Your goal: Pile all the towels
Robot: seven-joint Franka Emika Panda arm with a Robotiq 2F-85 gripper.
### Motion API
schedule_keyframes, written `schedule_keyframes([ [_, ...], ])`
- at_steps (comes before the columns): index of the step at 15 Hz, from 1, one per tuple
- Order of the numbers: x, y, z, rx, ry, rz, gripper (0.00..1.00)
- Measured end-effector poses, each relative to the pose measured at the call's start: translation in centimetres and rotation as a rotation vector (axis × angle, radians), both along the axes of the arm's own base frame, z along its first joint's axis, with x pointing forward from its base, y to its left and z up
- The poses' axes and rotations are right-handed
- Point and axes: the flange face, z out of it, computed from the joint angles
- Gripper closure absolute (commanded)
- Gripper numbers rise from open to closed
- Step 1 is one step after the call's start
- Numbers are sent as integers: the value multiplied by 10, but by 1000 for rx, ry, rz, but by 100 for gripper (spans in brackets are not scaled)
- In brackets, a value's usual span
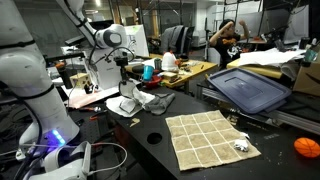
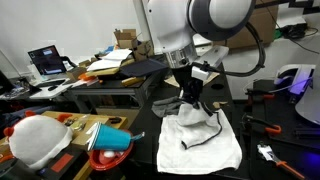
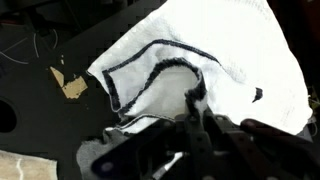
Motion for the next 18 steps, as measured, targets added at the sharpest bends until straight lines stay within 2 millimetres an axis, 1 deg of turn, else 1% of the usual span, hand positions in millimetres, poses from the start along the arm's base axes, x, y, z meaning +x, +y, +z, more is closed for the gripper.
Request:
schedule_keyframes([
  [3, 5, -2, -7, 2, 17, -12, 98],
  [7, 12, -8, -8, 5, 17, -30, 98],
  [15, 17, -15, -10, 5, 21, -50, 98],
  [16, 17, -17, -10, 4, 21, -52, 69],
  [17, 18, -18, -11, 3, 23, -55, 67],
  [18, 18, -20, -12, 2, 25, -58, 61],
])
